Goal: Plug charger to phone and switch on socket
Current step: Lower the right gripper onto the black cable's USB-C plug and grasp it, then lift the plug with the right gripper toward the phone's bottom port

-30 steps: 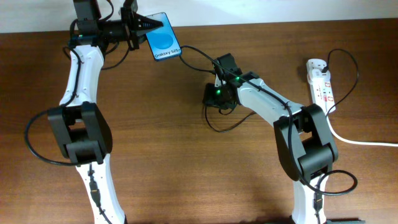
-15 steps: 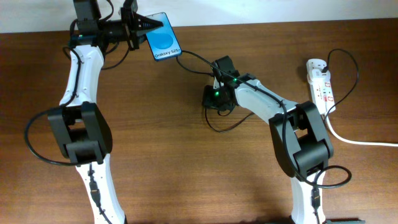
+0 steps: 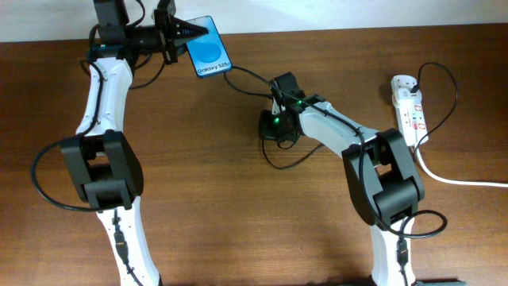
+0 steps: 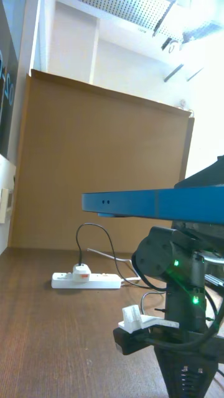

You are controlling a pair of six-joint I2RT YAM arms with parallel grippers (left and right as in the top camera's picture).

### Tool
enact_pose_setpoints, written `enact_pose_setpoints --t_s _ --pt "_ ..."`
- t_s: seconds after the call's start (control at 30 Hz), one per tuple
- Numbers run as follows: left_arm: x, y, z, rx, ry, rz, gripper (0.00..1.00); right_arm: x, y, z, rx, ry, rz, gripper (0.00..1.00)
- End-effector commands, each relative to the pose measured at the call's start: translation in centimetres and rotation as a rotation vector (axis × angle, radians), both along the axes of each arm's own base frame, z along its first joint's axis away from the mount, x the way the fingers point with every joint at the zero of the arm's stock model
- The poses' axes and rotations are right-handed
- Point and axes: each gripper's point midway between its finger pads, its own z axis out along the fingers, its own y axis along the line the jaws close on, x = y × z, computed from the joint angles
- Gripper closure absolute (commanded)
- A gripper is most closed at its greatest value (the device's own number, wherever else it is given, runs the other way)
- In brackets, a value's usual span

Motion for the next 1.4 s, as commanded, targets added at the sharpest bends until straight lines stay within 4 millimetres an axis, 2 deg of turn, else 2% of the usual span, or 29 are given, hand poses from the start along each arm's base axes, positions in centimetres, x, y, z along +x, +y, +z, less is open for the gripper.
enact_pose_setpoints --t_s 0.0,0.07,0.13,0.17,0.27,0.33,0.37,0.53,0.6,0.73,0.83,0.93,1.0,1.07,1.1,1.23,1.37 --pt "-0.6 -0.1 1.3 -0.011 -0.041 -0.026 1.0 -0.5 0.4 -1.2 -0.009 0.022 0.024 0.96" --pt "-0.5 0.0 1.3 -0.011 -0.041 -0.026 1.0 -0.6 0.8 -0.3 0.01 0.01 0.048 0.96" --pt "-0.6 0.0 1.3 -0.011 -0.041 -0.026 1.0 -0.4 0.9 1.8 0.017 -0.04 0.085 0.96" --pt "-0.6 0.0 1.3 -0.011 -0.042 -0.026 1.0 -0.3 1.0 3.6 0.024 -0.08 0.108 0.96" --pt "-0.6 -0.1 1.3 -0.01 -0.05 -0.027 1.0 -0.6 1.5 11.4 0.088 -0.23 0.184 0.96" --pt "-0.7 -0.1 1.4 -0.009 -0.086 -0.035 1.0 -2.6 3.1 16.4 0.217 -0.3 0.304 0.96" --pt "-0.9 -0.2 1.5 -0.014 -0.111 -0.05 1.0 -3.7 3.4 18.3 0.267 -0.307 0.333 0.96" --pt "-1.8 -1.5 1.8 -0.025 -0.186 -0.103 1.0 -8.0 4.7 21.9 0.444 -0.25 0.459 0.96" --pt "-2.0 -2.2 1.8 -0.026 -0.187 -0.117 1.0 -9.0 4.6 22.8 0.461 -0.239 0.47 0.96" --pt "-2.3 -3.4 1.8 -0.027 -0.204 -0.139 1.0 -11.4 3.2 25.9 0.441 -0.283 0.481 0.96" --pt "-3.0 -4.1 1.1 -0.029 -0.197 -0.152 1.0 -13.9 0.8 28.8 0.387 -0.387 0.449 0.96" --pt "-4.1 -4.7 0.0 -0.032 -0.182 -0.163 1.0 -16.1 -0.8 29.0 0.394 -0.426 0.369 0.96" --pt "-4.8 -5.4 -0.5 -0.033 -0.187 -0.178 1.0 -16.6 -1.0 27.9 0.453 -0.443 0.298 0.96" --pt "-5.6 -7.2 -0.6 -0.036 -0.193 -0.213 1.0 -15.8 -0.5 25.6 0.534 -0.424 0.209 0.96" --pt "-5.8 -7.7 -0.5 -0.037 -0.196 -0.223 1.0 -15.4 -0.3 25.2 0.559 -0.42 0.195 0.96" --pt "-6.3 -9.3 -0.3 -0.039 -0.245 -0.257 1.0 -13.5 0.8 23.8 0.605 -0.381 0.152 0.96" --pt "-6.4 -9.5 -0.3 -0.039 -0.246 -0.261 1.0 -12.3 2.0 23.2 0.663 -0.348 0.153 0.96"
